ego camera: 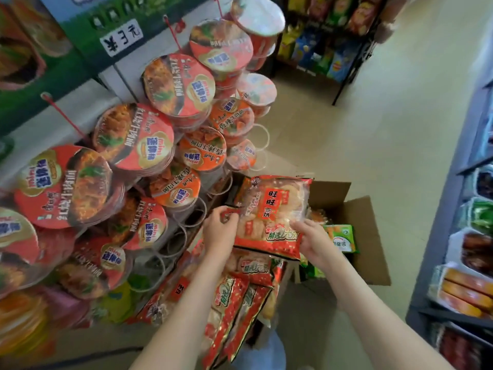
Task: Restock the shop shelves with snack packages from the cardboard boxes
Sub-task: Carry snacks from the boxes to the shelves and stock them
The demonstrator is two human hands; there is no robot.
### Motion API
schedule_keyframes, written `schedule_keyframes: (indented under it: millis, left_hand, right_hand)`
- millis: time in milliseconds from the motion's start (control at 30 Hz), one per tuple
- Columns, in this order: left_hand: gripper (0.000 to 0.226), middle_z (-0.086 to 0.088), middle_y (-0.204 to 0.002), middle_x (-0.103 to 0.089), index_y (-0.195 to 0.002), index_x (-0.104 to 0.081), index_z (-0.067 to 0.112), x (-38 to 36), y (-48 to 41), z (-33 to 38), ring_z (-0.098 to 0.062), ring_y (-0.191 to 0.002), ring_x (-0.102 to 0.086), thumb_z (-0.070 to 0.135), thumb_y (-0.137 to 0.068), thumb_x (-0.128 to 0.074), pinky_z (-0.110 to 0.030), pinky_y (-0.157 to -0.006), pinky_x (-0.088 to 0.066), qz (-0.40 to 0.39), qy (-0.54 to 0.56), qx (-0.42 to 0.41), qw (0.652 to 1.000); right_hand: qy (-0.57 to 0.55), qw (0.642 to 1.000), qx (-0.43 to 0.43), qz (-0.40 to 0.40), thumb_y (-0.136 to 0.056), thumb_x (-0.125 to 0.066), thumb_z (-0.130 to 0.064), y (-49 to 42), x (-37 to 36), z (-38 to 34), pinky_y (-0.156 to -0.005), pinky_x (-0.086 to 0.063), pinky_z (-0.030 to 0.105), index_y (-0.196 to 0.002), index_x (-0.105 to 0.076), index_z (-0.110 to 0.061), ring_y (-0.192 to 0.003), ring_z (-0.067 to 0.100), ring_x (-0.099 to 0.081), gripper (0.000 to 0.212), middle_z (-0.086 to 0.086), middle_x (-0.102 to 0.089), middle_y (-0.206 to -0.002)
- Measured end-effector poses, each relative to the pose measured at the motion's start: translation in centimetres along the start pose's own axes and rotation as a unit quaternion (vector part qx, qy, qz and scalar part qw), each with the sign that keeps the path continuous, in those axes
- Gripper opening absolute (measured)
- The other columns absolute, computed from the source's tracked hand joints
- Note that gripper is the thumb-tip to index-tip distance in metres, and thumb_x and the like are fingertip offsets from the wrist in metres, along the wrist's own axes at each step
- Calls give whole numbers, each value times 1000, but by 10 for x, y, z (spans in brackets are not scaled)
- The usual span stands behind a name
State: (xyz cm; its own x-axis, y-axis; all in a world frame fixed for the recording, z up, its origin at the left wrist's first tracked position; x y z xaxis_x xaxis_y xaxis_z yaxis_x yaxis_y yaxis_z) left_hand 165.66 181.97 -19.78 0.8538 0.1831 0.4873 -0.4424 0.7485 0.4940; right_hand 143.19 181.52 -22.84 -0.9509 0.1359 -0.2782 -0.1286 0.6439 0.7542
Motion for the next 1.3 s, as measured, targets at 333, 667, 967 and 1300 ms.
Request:
schedule_keyframes:
  millis: [333, 667, 967, 1300]
  left_hand:
    - [73, -3, -134, -52, -142, -38, 30, -90, 99, 46, -24, -118, -55, 40, -79, -73, -40, -100, -45, -284, 24, -42, 958]
    - [81, -5, -143, -47, -141, -38, 27, -80, 151, 9, -21, -119, -54, 59, -74, -70, -40, -99, -46, -284, -57, -91, 953]
    - [85, -3, -143, -45, -147, -28, 21, -20, 115, -9, -22, -121, -52, 52, -79, -70, -44, -105, -42, -209, -51, -63, 975]
    - [64, -3, -128, -54, -132, -42, 20, -94, 147, 47, -21, -116, -53, 66, -88, -47, -38, -96, -44, -336, -23, -47, 940]
  right_hand:
    - [-79, 992, 101, -19, -90, -58, -9, 116, 105, -8, -85, -55, 46, -128, -50, -8, -108, 36, -64, 39, 18, -65, -120]
    - [-122, 989, 74, -31, -90, -63, -17, 148, 120, 42, -90, -51, 47, -133, -48, -6, -110, 35, -63, 47, 18, -64, -122]
    - [-38, 997, 39, -46, -87, -67, -25, 113, 46, 33, -79, -56, 42, -121, -53, -12, -97, 32, -69, 39, 14, -70, -110]
    - [-62, 984, 144, 89, -80, -71, -23, 177, 143, 0, -78, -56, 44, -128, -47, -11, -97, 35, -69, 56, 18, -68, -112]
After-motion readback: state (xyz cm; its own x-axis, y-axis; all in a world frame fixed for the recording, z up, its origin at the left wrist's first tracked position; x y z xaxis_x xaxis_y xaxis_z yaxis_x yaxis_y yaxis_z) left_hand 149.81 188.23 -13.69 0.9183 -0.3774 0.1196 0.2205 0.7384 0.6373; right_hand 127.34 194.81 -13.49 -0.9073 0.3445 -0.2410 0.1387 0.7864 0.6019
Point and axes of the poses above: each hand's wrist, its own y-axis away from the middle knuckle, its own x-axis out of the back of the hand, z = x × y, the point moved 5 cm from there along -y, towards the middle knuckle
